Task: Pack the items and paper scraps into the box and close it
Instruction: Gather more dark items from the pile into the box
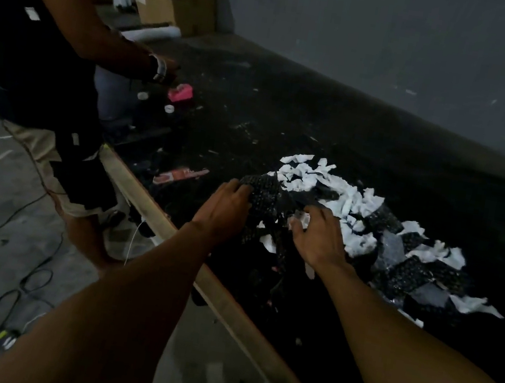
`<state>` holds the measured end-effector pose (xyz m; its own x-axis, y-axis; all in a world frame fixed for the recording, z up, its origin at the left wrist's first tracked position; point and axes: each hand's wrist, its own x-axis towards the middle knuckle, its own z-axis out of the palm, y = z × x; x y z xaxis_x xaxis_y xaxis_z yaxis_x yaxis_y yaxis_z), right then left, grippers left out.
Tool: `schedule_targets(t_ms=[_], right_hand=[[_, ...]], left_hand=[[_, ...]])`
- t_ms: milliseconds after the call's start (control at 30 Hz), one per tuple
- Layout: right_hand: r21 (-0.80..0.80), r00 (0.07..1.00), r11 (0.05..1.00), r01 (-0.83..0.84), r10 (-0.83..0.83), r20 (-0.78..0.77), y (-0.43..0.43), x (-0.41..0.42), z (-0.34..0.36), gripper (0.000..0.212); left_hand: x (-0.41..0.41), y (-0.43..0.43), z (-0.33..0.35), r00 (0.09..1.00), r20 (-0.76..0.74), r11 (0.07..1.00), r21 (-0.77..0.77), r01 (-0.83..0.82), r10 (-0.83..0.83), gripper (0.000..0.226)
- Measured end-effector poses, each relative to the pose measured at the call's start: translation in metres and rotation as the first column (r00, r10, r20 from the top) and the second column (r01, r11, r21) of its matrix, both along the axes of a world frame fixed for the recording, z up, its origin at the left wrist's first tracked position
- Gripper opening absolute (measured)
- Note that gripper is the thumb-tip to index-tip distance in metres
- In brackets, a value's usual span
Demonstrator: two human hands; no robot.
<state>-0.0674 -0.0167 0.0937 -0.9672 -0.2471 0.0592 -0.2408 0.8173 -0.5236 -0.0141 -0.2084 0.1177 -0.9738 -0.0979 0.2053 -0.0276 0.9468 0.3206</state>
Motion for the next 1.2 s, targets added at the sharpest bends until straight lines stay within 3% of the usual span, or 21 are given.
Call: schedule_targets(t_ms=[300, 467, 600, 733, 933, 1067, 1200], right_hand=[[0.010, 0.963, 0.963, 0.269, -0.270, 0.029, -0.027, -0.036, -0.034, 0.038], [0.065, 0.853, 0.850, 0.522, -0.520, -0.048, -0.063, -0.020, -0.050, 0.047], [0.075, 0.755, 0.752, 0.655, -0.656, -0.008, -0.099, 0.012, -0.063, 0.061], [0.135, 0.738, 0.732, 0.668, -0.675, 0.005, -0.130, 0.030, -0.076, 0.075], [0.217, 0.775, 0.758, 0.615, -0.632, 0.011, -0.147, 0.014, -0.084, 0.075], [0.243, 0.773, 0.768, 0.592, -0.627, 0.101, -0.151, 0.001, -0.093, 0.060], [0.235, 0.785, 0.780, 0.580, -0.612, 0.091, -0.155, 0.005, -0.105, 0.046]], left_hand=[[-0.103, -0.039, -0.032, 0.942, 0.088, 0.943, -0.058, 0.328, -0.323, 0.039], [-0.138, -0.070, -0.053, 0.905, 0.093, 0.904, -0.067, 0.422, -0.415, 0.048], [-0.143, -0.093, -0.070, 0.853, 0.216, 0.861, -0.083, 0.501, -0.475, 0.066], [-0.144, -0.107, -0.091, 0.814, 0.311, 0.857, 0.000, 0.516, -0.490, 0.078], [-0.149, -0.119, -0.119, 0.716, 0.335, 0.768, 0.041, 0.639, -0.613, 0.083], [-0.147, -0.131, -0.138, 0.675, 0.314, 0.717, 0.032, 0.696, -0.668, 0.069], [-0.136, -0.133, -0.148, 0.727, 0.167, 0.746, 0.145, 0.650, -0.666, 0.044]])
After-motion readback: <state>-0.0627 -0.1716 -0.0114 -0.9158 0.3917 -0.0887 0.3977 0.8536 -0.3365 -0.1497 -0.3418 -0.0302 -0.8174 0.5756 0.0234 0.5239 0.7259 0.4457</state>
